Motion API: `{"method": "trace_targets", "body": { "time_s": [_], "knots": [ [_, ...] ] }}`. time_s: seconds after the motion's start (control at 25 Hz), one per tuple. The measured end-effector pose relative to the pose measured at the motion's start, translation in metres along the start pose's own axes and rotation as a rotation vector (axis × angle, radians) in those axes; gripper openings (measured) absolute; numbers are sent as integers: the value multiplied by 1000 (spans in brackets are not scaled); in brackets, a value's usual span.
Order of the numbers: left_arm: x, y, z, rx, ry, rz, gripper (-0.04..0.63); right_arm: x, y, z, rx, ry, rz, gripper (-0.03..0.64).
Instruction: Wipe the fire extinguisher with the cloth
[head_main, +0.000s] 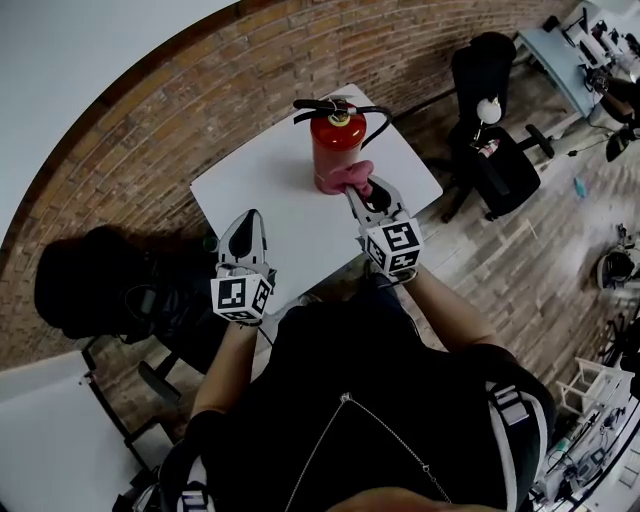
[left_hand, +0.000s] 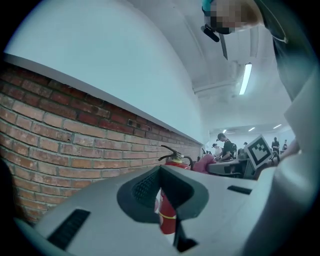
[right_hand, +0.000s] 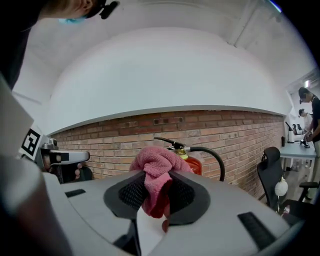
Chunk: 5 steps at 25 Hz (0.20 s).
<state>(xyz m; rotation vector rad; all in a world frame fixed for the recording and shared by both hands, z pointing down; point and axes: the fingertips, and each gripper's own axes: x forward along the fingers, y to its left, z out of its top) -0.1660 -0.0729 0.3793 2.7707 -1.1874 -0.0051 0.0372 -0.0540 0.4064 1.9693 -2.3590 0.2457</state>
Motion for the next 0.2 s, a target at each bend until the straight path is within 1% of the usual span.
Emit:
{"method": "trace_targets", "body": {
  "time_s": [0.2],
  "knots": [
    [22, -36, 4, 7, -11, 2, 18, -15, -23, 12, -30, -14, 80, 112]
  ]
}}
